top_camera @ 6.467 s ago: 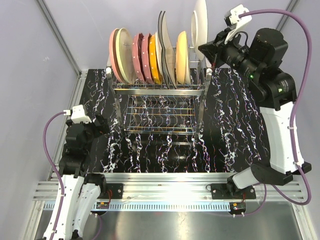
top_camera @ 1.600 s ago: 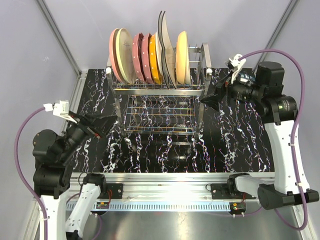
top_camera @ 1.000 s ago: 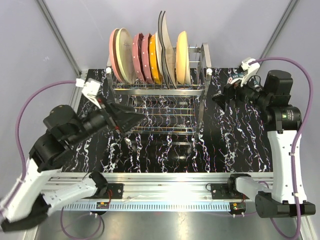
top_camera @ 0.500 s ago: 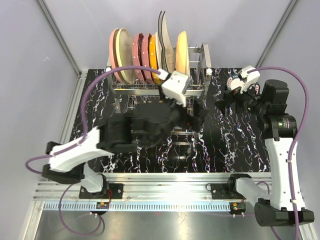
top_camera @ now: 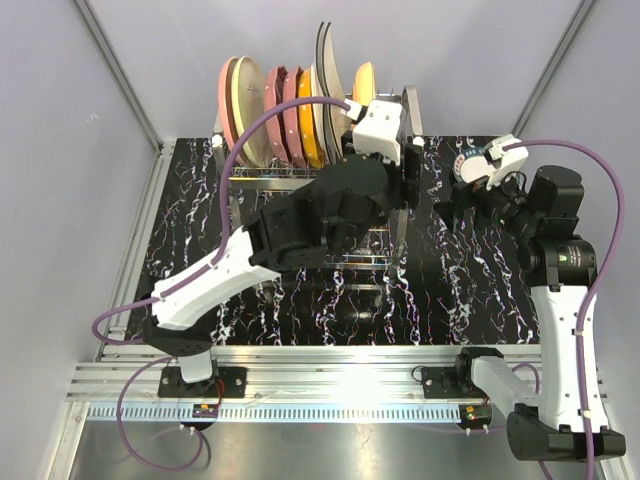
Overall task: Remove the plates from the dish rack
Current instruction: Grab a plate with the right arm
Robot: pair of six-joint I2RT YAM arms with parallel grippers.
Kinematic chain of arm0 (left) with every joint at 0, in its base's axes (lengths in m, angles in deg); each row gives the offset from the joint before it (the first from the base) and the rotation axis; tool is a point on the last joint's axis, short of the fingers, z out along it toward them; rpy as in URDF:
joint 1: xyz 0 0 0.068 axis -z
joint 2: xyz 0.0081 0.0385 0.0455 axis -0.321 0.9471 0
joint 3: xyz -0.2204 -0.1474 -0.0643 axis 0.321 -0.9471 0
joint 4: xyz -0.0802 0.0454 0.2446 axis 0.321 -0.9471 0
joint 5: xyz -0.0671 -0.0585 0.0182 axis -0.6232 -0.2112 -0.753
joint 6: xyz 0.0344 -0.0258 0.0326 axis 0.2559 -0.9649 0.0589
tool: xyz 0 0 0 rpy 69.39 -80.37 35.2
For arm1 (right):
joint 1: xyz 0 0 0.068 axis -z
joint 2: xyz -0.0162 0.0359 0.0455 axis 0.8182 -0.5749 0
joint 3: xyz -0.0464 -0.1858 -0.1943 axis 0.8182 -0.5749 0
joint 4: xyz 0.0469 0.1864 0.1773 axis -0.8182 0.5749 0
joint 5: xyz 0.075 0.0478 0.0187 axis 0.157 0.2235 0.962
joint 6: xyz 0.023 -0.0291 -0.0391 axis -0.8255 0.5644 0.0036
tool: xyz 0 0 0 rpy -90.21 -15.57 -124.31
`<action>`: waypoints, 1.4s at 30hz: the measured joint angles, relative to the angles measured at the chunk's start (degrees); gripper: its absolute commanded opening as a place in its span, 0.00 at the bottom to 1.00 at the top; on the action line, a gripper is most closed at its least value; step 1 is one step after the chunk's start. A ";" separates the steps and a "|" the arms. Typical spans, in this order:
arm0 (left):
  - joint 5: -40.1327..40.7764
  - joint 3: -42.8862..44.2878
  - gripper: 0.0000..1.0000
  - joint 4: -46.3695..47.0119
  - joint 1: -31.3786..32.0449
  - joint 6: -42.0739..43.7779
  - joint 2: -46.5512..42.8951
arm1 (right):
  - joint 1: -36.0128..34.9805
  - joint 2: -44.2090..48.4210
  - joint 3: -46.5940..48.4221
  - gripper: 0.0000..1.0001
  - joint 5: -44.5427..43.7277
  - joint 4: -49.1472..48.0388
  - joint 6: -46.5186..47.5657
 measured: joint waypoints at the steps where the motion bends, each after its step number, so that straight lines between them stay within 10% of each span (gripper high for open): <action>1: -0.13 0.11 0.62 0.07 -0.70 -0.15 0.07 | 0.00 0.02 0.00 1.00 0.28 0.02 -0.02; 12: -4.76 -4.04 0.71 1.90 0.35 2.54 -4.96 | 0.00 -3.61 14.80 0.99 13.29 6.38 1.92; 23: -8.63 -23.98 0.86 2.12 0.98 5.62 -33.68 | -2.56 -19.15 32.52 0.83 24.90 7.65 -1.97; 34: 6.21 -51.15 0.90 -1.14 0.85 5.03 -58.97 | -10.78 -31.43 39.06 0.75 19.54 8.76 -4.07; 42: 13.75 -55.04 0.90 -3.17 0.52 3.50 -61.22 | -13.94 -33.83 42.25 0.71 18.23 8.74 -4.59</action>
